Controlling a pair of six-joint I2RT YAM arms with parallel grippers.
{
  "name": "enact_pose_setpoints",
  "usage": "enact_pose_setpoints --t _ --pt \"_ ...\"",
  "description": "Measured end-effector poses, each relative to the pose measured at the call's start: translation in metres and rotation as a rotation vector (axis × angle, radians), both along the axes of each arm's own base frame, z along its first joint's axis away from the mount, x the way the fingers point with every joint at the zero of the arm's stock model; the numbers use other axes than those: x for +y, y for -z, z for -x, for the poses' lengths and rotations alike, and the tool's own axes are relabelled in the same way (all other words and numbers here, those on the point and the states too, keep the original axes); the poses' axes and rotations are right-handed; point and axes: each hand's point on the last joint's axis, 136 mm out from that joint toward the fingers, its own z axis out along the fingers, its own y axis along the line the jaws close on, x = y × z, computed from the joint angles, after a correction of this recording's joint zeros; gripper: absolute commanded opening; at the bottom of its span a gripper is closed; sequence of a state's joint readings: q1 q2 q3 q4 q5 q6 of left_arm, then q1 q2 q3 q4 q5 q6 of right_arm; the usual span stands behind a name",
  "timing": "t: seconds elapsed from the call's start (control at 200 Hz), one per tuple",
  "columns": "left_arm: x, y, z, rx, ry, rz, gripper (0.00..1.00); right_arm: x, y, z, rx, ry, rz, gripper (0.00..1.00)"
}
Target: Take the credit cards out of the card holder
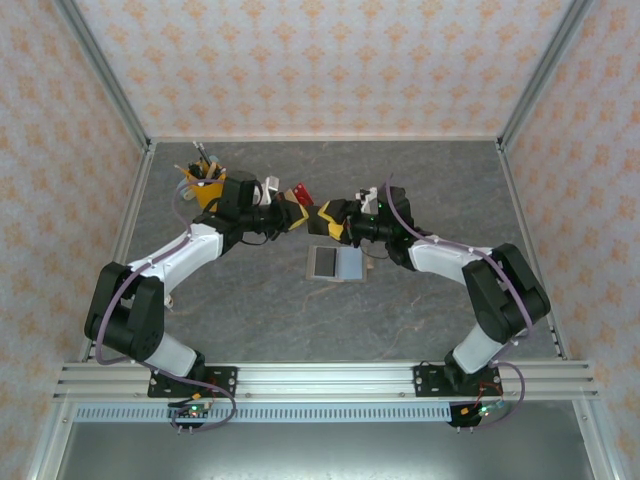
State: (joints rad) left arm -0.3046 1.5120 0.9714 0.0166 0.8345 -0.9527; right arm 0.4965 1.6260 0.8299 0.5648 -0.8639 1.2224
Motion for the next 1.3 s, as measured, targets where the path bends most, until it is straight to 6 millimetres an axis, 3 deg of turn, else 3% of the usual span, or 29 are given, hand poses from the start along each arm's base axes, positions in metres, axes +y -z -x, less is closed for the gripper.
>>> enact_pose_setpoints --t 0.12,0.175,0.315,0.415,0.596,0.736,0.836,1.006,1.296 --pt "0.003 0.000 -0.002 0.000 -0.008 -0.001 0.00 0.000 0.002 0.001 0.007 -0.001 0.001 0.11" --pt "0.003 0.002 -0.001 0.007 -0.011 -0.007 0.00 -0.001 0.004 0.001 -0.005 -0.008 0.019 0.06" --pt "0.015 0.023 0.008 0.068 -0.027 -0.111 0.33 0.003 0.011 0.001 -0.034 -0.036 0.133 0.00" --pt "0.039 0.029 0.014 0.092 -0.070 -0.255 0.53 0.005 0.010 -0.004 -0.097 -0.045 0.293 0.00" --pt "0.096 0.020 0.021 0.079 -0.183 -0.455 0.78 0.022 -0.007 -0.018 -0.288 -0.092 0.536 0.00" --pt "0.141 0.022 0.028 0.098 -0.280 -0.553 0.93 0.042 0.011 -0.033 -0.365 -0.160 0.689 0.00" --pt "0.161 0.032 0.038 0.127 -0.312 -0.603 1.00 0.055 0.033 -0.047 -0.385 -0.203 0.767 0.00" --pt "0.168 0.046 0.052 0.159 -0.295 -0.653 1.00 0.072 0.058 -0.072 -0.408 -0.240 0.823 0.00" --pt "0.170 0.047 0.056 0.159 -0.278 -0.676 1.00 0.096 0.053 -0.103 -0.501 -0.250 0.828 0.00"
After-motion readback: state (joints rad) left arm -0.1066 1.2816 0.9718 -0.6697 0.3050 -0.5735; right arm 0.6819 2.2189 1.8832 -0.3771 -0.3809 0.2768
